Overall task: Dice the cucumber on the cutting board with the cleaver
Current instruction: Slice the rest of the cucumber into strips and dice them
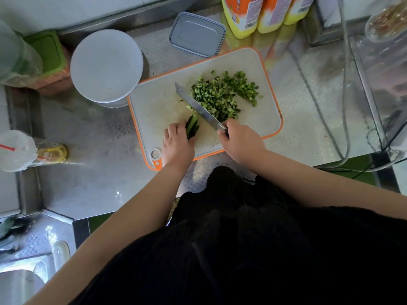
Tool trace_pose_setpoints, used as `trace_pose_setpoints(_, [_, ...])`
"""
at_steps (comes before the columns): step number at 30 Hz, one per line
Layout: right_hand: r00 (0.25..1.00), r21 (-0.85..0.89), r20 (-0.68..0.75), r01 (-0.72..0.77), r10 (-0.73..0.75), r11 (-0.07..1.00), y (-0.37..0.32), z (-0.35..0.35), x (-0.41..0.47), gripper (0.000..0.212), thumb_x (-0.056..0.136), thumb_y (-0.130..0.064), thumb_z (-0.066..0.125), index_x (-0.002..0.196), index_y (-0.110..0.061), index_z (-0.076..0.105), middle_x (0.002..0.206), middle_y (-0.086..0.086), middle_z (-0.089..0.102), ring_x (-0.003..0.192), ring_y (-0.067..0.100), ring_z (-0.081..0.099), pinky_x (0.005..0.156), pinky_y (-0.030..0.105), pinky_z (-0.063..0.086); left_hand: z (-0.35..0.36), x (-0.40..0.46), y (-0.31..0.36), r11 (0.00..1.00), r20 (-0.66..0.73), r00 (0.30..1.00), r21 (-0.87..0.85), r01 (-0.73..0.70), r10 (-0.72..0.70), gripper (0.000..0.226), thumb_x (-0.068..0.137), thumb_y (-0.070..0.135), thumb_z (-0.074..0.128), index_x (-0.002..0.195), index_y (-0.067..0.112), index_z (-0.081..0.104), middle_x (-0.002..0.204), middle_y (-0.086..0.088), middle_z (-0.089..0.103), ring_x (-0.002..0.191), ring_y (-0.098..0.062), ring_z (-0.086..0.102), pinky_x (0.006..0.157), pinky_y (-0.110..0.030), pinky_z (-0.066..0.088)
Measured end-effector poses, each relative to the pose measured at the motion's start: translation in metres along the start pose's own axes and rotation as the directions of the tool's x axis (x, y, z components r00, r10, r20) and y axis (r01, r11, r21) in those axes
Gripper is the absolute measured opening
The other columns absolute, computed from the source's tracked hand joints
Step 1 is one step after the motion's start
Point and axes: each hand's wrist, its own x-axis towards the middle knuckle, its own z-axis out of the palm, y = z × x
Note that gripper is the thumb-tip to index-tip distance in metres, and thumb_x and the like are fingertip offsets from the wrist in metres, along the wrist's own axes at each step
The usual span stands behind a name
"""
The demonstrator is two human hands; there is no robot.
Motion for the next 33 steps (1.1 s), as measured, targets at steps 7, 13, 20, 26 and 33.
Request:
trace_pose_setpoints(7, [0.996,-0.182,0.034,0.084,-0.079,0.980,-0.011,-0.005,0.004,0.024,0.101,-0.029,0.036,0.099,-0.007,0.046,0.069,0.005,0.049,0.065,0.031,0.049,0.054,0.035,0.034,0.006,0.011,0.001,0.975,-0.289,0.950,-0.151,-0.166,0.117,0.021,0.085,0.018,0.065,0.097,0.002,0.059,0.106,-0.014,0.055,0.096,-0.031,0.050,0.079,-0.034,0.044])
trace_pose_setpoints(13, [0.990,-0.245,0.120,0.105,-0.077,0.964,-0.013,0.000,0.009,0.021,0.101,-0.024,0.035,0.085,-0.011,0.037,0.060,-0.001,0.034,0.063,0.027,0.043,0.055,0.034,0.029,0.018,0.022,-0.012,0.942,-0.335,0.914,-0.160,-0.294,0.229,0.016,0.087,0.017,0.062,0.085,0.001,0.063,0.095,-0.015,0.057,0.088,-0.027,0.048,0.073,-0.031,0.041])
trace_pose_setpoints(20, [0.983,-0.278,0.174,-0.009,0.059,0.961,-0.017,0.009,0.022,0.008,0.096,-0.005,0.043,0.092,-0.009,0.049,0.073,0.001,0.046,0.073,0.027,0.049,0.061,0.033,0.034,0.026,0.023,-0.016,0.921,-0.366,0.895,-0.189,-0.341,0.256,0.011,0.086,0.011,0.066,0.088,0.000,0.065,0.096,-0.014,0.059,0.090,-0.024,0.047,0.077,-0.030,0.042])
trace_pose_setpoints(26, [0.983,-0.208,0.169,-0.038,0.075,0.977,-0.014,0.017,0.030,0.017,0.099,-0.017,0.041,0.098,-0.004,0.051,0.082,0.011,0.057,0.074,0.029,0.056,0.059,0.033,0.036,0.026,0.021,-0.017,0.919,-0.368,0.893,-0.188,-0.346,0.260,0.011,0.088,0.013,0.064,0.089,0.002,0.066,0.098,-0.015,0.059,0.089,-0.028,0.050,0.078,-0.032,0.044])
trace_pose_setpoints(33, [0.987,-0.138,0.140,-0.059,0.079,0.989,-0.009,0.003,0.029,0.027,0.101,-0.030,0.039,0.084,-0.010,0.042,0.072,0.005,0.045,0.069,0.026,0.046,0.060,0.033,0.033,0.020,0.008,-0.021,0.926,-0.345,0.897,-0.156,-0.344,0.275,0.018,0.089,0.021,0.062,0.093,0.004,0.065,0.102,-0.016,0.056,0.093,-0.032,0.052,0.082,-0.034,0.044])
